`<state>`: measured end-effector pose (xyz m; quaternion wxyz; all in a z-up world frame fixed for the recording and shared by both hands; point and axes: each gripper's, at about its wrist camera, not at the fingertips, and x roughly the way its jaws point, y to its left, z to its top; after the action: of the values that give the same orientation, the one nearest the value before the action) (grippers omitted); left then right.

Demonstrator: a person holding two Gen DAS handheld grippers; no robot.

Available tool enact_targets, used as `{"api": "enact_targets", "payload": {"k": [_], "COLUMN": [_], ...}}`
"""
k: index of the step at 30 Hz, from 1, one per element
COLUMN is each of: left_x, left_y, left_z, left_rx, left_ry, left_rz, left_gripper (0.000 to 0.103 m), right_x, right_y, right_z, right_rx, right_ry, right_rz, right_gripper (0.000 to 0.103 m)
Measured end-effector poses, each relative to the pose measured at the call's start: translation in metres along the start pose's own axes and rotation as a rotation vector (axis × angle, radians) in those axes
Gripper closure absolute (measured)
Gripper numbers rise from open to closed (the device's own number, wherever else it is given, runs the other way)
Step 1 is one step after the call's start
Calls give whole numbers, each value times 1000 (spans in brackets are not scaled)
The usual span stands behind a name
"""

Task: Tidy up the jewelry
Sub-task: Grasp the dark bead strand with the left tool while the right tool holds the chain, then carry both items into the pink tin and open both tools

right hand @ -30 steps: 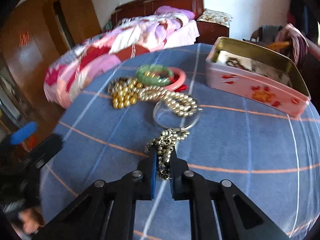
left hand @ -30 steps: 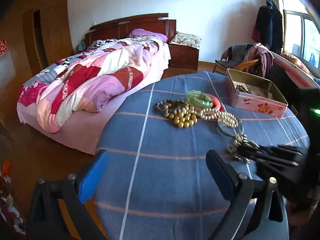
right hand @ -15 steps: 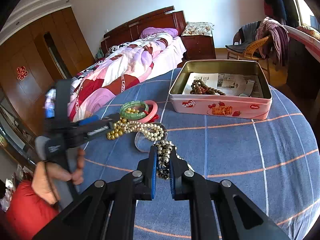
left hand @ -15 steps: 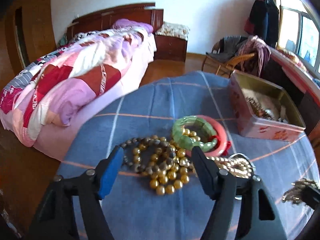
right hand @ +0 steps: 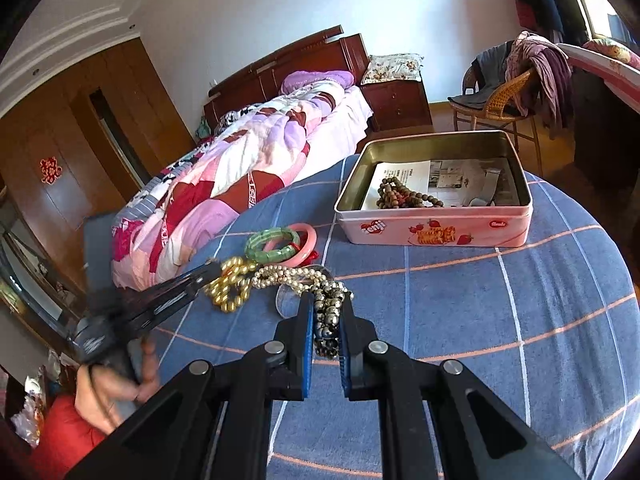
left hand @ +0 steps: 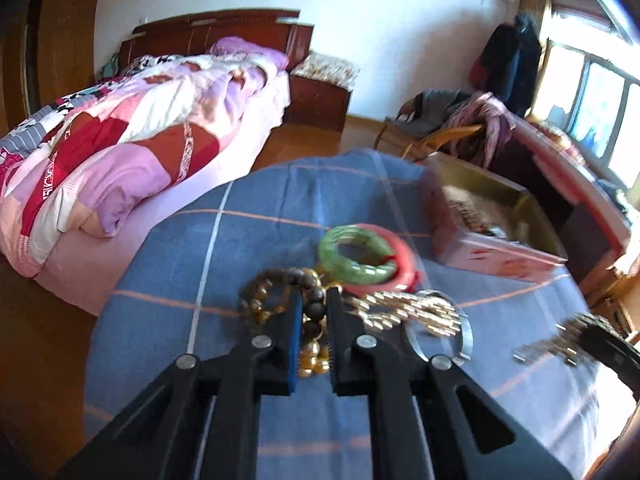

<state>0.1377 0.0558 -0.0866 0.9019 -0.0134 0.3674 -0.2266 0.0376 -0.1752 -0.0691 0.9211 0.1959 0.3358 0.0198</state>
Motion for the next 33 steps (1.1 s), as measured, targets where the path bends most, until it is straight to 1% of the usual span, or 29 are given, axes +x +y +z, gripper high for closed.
{"api": "enact_targets", "payload": {"k": [4,6,8,11,12,15,16,18,19,20,21,23,24,25,26,27,28,30,32,33], "left_x": [-28,-36,-41,-49,-52,-57,-56,-55,-55,-56,-57,-54,-51,-48,-43,-38,-33,-23,-25,-25], "left_y": [-10,-16,-17,-21,-23,-24,-24,-24,-25,-27,-29,-33,-35,-38,-42,-43,-44,-42,-40,-38], "left_z": [-7,-13,-17,-25,-28,-36,-38,-42,-45,-49,-51,-56,-58,-60,-63,-66,-68,-75,-78,-77], "left_rx": [-27,-32,-35,-31,-26,1,-1,-9,-9,-9,-6,-1,6,21,41,53,54,58,57,52], "left_ry": [-46,-40,-36,-24,-18,-15,-3,28,35,34,32,48,54,66,84,110,139,172,163,169], "left_rz": [-82,-103,-106,-146,-138,-80,-82,-79,-69,-64,-64,-65,-54,-39,-27,-26,-28,-12,-12,-15], "left_gripper": [91,91,91,91,91,91,88,68,50,42,42,42,42,49,67,75,80,80,80,84], "right_x": [-6,-10,-15,-24,-26,-33,-36,-40,-42,-43,-44,-47,-47,-48,-48,-49,-49,-49,-49,-48], "right_y": [2,3,5,7,8,9,10,12,14,14,15,16,16,16,15,15,15,14,14,14], "right_z": [-2,-4,-6,-10,-11,-14,-15,-17,-18,-19,-20,-21,-22,-22,-22,-21,-21,-21,-22,-22], "right_rx": [-3,-2,-11,-11,-10,-13,-16,-25,-29,-30,-33,-36,-35,-33,-32,-31,-31,-30,-32,-32], "right_ry": [-1,-3,-9,-17,-18,-25,-28,-31,-32,-33,-34,-35,-34,-33,-33,-34,-36,-38,-38,-36], "right_rz": [0,1,-2,4,5,1,3,4,4,4,4,1,1,2,2,1,0,-1,-5,-6], "right_gripper": [93,93,93,93,93,93,93,93,93,93,93,93,93,93,93,93,93,93,93,93]}}
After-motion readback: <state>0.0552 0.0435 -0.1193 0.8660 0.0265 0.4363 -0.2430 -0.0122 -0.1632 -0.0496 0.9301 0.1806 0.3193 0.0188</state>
